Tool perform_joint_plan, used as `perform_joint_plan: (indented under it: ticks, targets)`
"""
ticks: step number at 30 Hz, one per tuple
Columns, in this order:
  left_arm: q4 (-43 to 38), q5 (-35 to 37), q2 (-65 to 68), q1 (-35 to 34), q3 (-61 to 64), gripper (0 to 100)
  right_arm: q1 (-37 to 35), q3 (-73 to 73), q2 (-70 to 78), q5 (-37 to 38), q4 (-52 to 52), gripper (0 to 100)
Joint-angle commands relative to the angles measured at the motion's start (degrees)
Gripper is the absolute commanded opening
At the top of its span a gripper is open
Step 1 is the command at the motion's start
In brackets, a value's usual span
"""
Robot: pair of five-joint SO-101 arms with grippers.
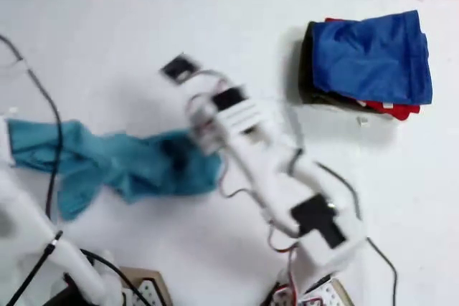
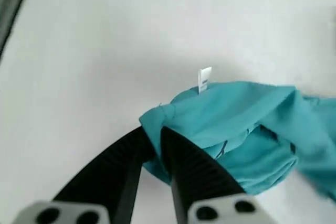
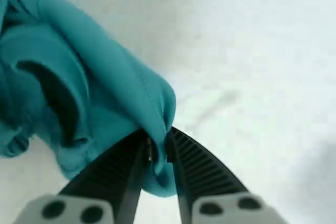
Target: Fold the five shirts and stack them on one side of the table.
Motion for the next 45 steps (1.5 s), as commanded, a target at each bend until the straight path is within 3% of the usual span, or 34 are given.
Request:
perform_joint_plan:
  ticks: [1,5,10,13,19,25,29,36,45]
  targets:
    - [4.0,0.1,-1.2,6.6,-1.6,3,8.8,-1.3,-8.0,4.7,1.1,1.9]
    - [11.4,0.1,-1.2,13.1,-7.9,3,16.9,-1.3,-10.7,8.6,1.1,1.9]
    - [14.5,0.0,-1.1,17.3,-8.0,3,18.4,-1.0,-8.1,9.4,1.0,2.5]
    - [10.8,-0.4,-1.1,16.6,-1.1,3,18.6,-1.4,-6.8,9.1,1.0,4.6]
    - [-5.3,-0.4,-1.2,7.9,12.3,3,17.9,-1.4,-12.9,8.9,4.9,20.1]
    - [-13.3,-2.7,-1.2,5.1,21.8,3,8.0,-1.0,-24.2,8.6,10.3,18.4]
    - [-16.1,-3.0,-1.2,4.2,24.2,3,-0.2,1.0,-25.6,2.7,13.2,18.7]
    - [-18.2,-3.3,-1.2,-3.2,21.0,3,-13.0,10.3,-19.2,-1.4,7.0,18.7]
    - [-17.8,-3.3,-0.8,-3.1,21.1,3,-16.1,10.5,-6.3,-1.1,5.8,23.1]
